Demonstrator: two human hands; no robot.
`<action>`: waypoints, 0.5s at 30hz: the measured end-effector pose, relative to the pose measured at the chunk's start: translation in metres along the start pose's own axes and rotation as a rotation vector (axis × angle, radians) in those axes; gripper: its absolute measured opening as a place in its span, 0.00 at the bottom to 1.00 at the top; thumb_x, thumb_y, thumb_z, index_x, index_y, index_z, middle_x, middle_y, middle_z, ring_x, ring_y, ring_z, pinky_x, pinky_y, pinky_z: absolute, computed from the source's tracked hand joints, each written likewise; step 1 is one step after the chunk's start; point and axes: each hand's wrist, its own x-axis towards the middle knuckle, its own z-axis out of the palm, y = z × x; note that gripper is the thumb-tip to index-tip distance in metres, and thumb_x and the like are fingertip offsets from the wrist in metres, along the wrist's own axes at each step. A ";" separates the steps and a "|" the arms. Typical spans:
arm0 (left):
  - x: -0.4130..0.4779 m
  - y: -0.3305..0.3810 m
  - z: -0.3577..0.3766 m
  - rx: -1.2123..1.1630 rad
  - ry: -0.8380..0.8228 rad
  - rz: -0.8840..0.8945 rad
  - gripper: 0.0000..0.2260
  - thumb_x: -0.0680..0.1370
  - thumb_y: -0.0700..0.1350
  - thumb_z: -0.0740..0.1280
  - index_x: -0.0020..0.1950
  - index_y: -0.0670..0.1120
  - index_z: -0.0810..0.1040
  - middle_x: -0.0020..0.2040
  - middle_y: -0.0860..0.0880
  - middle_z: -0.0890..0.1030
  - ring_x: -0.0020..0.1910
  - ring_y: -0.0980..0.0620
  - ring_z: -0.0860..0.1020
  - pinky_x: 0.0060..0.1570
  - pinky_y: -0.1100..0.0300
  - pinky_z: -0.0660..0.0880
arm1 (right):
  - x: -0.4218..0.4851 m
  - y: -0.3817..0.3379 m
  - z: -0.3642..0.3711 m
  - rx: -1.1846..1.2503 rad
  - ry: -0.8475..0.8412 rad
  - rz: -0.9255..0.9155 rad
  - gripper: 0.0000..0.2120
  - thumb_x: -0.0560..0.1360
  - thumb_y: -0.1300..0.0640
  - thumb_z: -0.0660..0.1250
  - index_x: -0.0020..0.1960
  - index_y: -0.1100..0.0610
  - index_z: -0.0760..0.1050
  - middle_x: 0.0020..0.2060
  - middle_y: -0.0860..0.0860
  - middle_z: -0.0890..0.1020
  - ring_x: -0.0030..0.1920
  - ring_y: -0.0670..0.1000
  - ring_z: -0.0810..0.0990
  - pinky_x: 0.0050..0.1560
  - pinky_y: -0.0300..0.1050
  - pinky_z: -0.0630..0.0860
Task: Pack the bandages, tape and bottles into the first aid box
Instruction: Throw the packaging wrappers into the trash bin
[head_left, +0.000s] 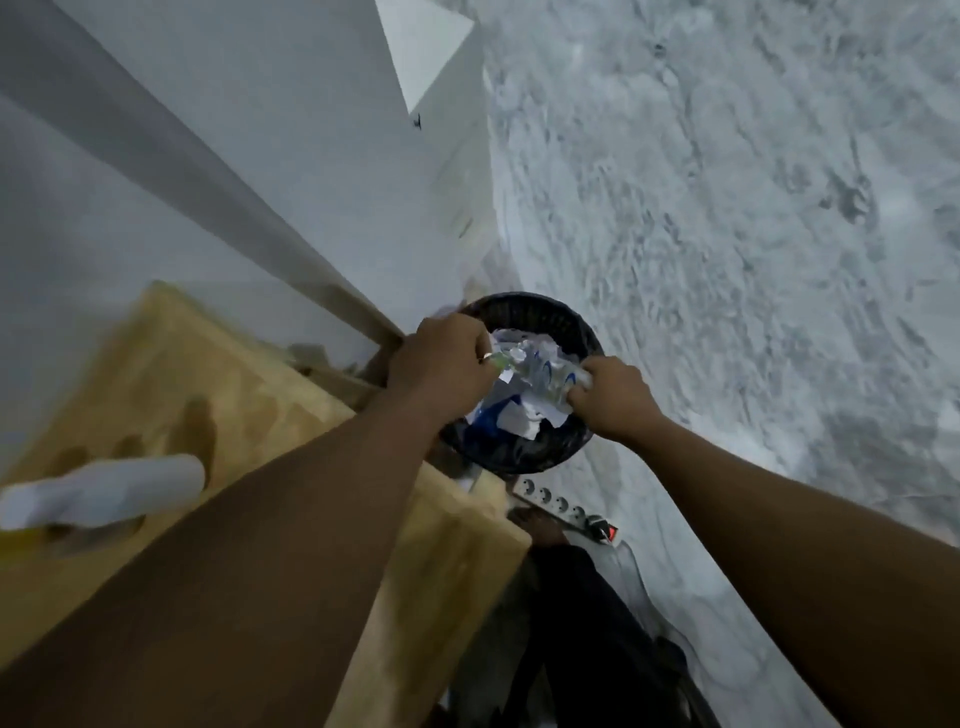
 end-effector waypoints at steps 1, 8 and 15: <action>0.013 -0.003 0.011 0.014 -0.044 0.015 0.05 0.77 0.50 0.70 0.45 0.50 0.81 0.43 0.50 0.82 0.45 0.47 0.81 0.43 0.54 0.77 | 0.010 0.011 0.013 0.009 -0.017 0.017 0.14 0.75 0.59 0.64 0.32 0.56 0.65 0.28 0.54 0.69 0.31 0.56 0.69 0.29 0.45 0.60; 0.073 -0.018 0.066 0.120 -0.236 0.089 0.10 0.76 0.52 0.70 0.50 0.47 0.83 0.50 0.46 0.82 0.50 0.44 0.80 0.46 0.53 0.77 | 0.054 0.055 0.074 0.028 -0.106 0.153 0.08 0.74 0.57 0.64 0.42 0.61 0.72 0.34 0.58 0.75 0.35 0.59 0.75 0.32 0.45 0.67; 0.079 -0.015 0.082 0.089 -0.401 0.056 0.10 0.73 0.50 0.73 0.51 0.47 0.83 0.50 0.46 0.83 0.47 0.46 0.81 0.51 0.50 0.82 | 0.059 0.052 0.076 0.074 -0.128 0.093 0.16 0.74 0.56 0.65 0.48 0.71 0.78 0.42 0.69 0.81 0.34 0.62 0.77 0.34 0.53 0.73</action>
